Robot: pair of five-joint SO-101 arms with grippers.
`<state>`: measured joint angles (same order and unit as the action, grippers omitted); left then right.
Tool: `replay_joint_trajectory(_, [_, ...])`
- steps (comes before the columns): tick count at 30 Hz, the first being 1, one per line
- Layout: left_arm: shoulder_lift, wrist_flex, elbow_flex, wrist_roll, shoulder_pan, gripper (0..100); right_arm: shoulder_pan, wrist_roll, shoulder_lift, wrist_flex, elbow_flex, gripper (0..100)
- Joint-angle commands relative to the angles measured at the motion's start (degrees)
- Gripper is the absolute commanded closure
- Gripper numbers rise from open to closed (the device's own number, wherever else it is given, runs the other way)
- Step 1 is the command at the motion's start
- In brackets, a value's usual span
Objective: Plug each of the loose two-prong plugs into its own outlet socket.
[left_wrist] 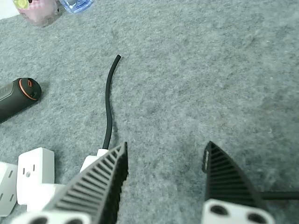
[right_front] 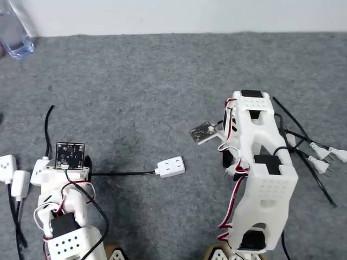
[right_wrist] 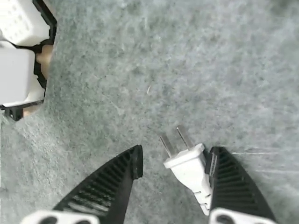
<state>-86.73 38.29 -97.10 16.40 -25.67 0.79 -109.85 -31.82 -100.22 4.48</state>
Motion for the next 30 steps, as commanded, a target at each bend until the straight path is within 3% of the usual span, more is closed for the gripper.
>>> replay_joint_trajectory(1, [-0.62, 0.26, 0.31, 0.62, 0.35, 75, 3.3, -5.19, 1.27, -1.71, 2.64, 75.8])
replay_joint_trajectory(12, [-0.62, 0.26, 0.31, 0.62, 0.35, 75, 10.15, -22.33, 1.27, -1.89, 1.05, 75.8])
replay_joint_trajectory(23, [-0.62, 0.26, 0.31, 0.62, 0.35, 75, 10.07, -25.14, 1.27, -1.89, 0.79, 76.2])
replay_joint_trajectory(30, [-0.62, 0.35, 0.31, 0.62, 0.35, 75, 9.98, -24.88, 1.27, -1.89, 0.79, 90.7])
